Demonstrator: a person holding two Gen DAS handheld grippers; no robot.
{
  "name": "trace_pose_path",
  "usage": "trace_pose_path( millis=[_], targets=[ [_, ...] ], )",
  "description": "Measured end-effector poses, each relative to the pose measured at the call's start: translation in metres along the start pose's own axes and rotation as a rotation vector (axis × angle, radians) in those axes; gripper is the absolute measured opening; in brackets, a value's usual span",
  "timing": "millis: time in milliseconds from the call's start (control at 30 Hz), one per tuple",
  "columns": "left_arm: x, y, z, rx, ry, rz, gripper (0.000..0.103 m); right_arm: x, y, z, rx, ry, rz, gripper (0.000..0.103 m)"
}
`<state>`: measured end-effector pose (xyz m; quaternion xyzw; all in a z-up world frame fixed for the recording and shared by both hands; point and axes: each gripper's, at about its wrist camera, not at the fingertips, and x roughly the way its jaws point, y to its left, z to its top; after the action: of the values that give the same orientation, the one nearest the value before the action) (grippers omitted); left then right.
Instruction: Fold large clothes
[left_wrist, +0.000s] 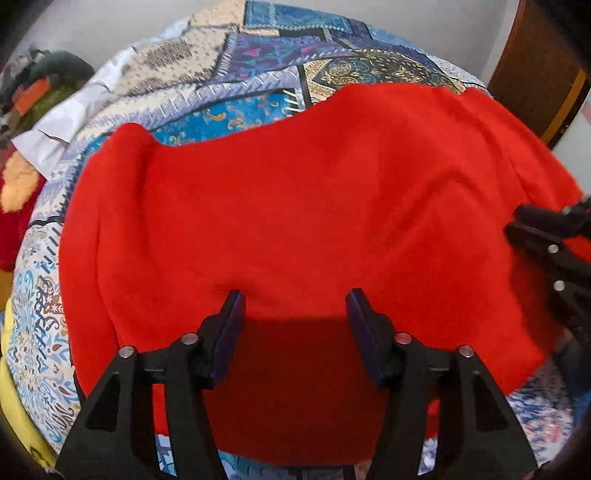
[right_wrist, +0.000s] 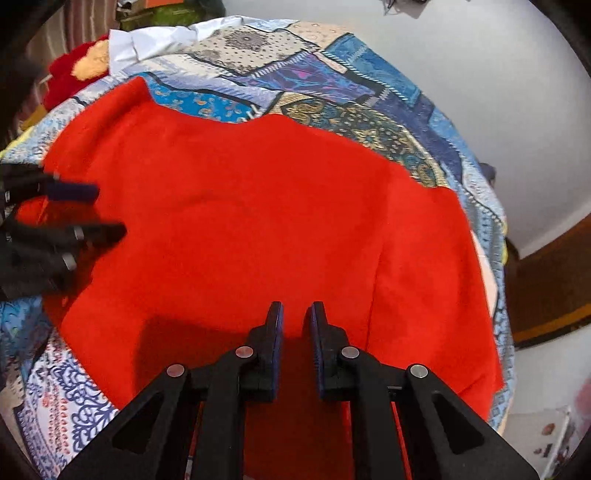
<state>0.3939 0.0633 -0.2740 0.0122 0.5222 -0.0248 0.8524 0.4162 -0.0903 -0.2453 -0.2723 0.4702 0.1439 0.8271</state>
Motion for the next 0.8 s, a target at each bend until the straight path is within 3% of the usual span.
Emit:
trace_pose_path(
  millis=[33, 67, 100, 133, 233, 267, 467, 633, 800],
  targets=[
    [0.0, -0.001, -0.001, 0.006, -0.008, 0.015, 0.065, 0.001, -0.001, 0.001, -0.001, -0.004, -0.044, 0.035],
    [0.0, -0.001, -0.001, 0.01, -0.011, 0.018, 0.066, 0.002, -0.004, 0.0, 0.001, -0.021, -0.146, 0.076],
    [0.0, 0.001, -0.002, 0.007, -0.01, 0.014, 0.068, 0.003, -0.008, -0.001, 0.005, -0.04, -0.207, 0.096],
    [0.0, 0.003, -0.003, 0.002, -0.01, 0.014, 0.071, 0.005, -0.018, -0.006, 0.022, -0.047, -0.173, 0.103],
    [-0.001, 0.015, -0.009, -0.01, -0.008, 0.021, 0.075, 0.008, -0.05, -0.017, 0.149, 0.001, -0.015, 0.103],
    [-0.002, 0.019, -0.011, -0.016, -0.006, 0.02, 0.075, 0.007, -0.057, -0.02, 0.17, 0.007, 0.0, 0.103],
    [-0.008, 0.059, -0.027, -0.09, 0.022, 0.066, 0.075, 0.001, -0.095, -0.044, 0.252, 0.022, 0.033, 0.103],
    [-0.016, 0.1, -0.039, -0.143, 0.043, 0.202, 0.073, -0.007, -0.114, -0.061, 0.294, 0.028, 0.034, 0.103],
    [-0.042, 0.134, -0.048, -0.233, 0.011, 0.191, 0.067, -0.025, -0.127, -0.067, 0.324, -0.002, 0.024, 0.103]
  ],
)
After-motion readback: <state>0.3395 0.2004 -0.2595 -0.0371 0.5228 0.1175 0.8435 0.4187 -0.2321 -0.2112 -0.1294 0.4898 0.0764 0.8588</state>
